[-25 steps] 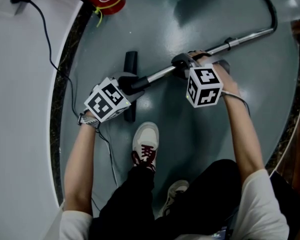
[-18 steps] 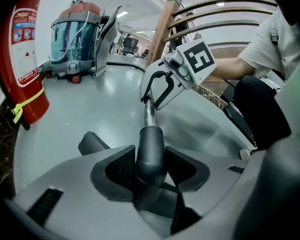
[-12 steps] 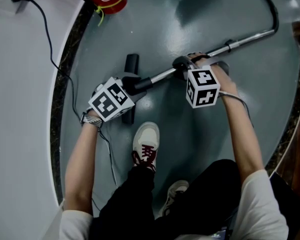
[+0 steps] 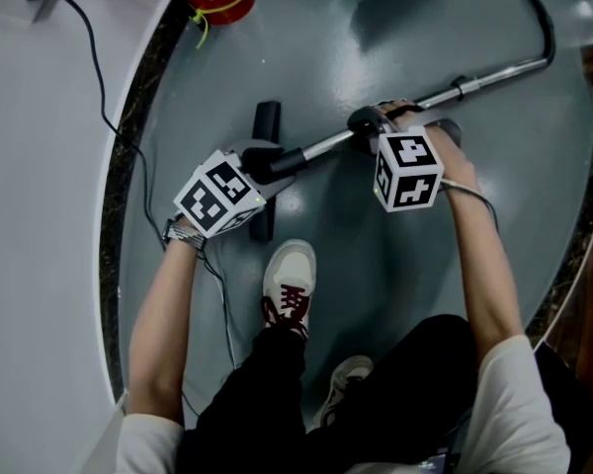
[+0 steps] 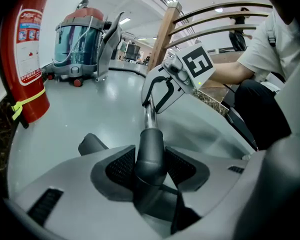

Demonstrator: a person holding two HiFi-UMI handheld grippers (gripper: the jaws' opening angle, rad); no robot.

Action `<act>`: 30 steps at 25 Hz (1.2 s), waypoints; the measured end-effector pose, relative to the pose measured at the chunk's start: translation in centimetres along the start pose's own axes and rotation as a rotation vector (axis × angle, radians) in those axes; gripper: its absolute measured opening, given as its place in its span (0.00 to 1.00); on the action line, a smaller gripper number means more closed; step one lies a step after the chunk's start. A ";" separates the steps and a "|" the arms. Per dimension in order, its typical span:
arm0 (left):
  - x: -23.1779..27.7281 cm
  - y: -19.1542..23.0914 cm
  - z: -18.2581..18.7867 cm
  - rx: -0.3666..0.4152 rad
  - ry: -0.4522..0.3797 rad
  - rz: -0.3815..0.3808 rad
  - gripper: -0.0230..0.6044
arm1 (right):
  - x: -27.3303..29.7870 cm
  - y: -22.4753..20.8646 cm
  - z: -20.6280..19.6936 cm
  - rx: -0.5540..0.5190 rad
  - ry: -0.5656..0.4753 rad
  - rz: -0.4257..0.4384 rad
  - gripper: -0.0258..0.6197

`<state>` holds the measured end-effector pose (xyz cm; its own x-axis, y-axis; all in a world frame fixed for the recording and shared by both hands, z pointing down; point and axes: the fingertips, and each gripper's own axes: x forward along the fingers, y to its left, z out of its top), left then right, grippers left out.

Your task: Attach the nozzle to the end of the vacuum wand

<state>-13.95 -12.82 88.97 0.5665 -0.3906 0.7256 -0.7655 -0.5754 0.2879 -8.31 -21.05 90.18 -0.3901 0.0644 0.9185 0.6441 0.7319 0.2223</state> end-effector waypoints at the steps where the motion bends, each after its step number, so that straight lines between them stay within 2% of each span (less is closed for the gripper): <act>1: 0.0 0.0 0.1 -0.022 -0.019 -0.001 0.34 | -0.1 -0.1 0.0 0.006 -0.005 -0.008 0.28; 4: -0.2 0.1 0.4 -0.079 -0.063 0.002 0.34 | -0.4 -0.4 0.2 0.012 -0.015 -0.024 0.28; 8: -0.2 0.0 0.6 -0.076 -0.062 0.007 0.34 | -0.5 -0.4 0.2 0.013 -0.015 -0.031 0.28; 13: 0.2 -0.1 0.7 0.121 0.015 0.099 0.33 | -0.2 -0.3 0.0 0.003 -0.005 -0.030 0.28; 17: 0.1 0.1 0.9 0.131 -0.015 0.122 0.32 | -0.2 -0.5 0.1 0.007 -0.012 -0.038 0.28; 23: 0.7 0.1 0.7 0.143 0.006 0.110 0.32 | 0.2 -0.3 -0.2 -0.002 0.005 -0.032 0.28; 30: 2.1 -0.3 -0.4 0.288 0.087 0.130 0.32 | 0.8 0.1 -0.5 -0.015 0.023 -0.022 0.28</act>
<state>-12.65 -13.20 90.63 0.4321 -0.4188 0.7987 -0.7050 -0.7092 0.0095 -8.22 -21.23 91.07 -0.3894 0.0327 0.9205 0.6455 0.7226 0.2474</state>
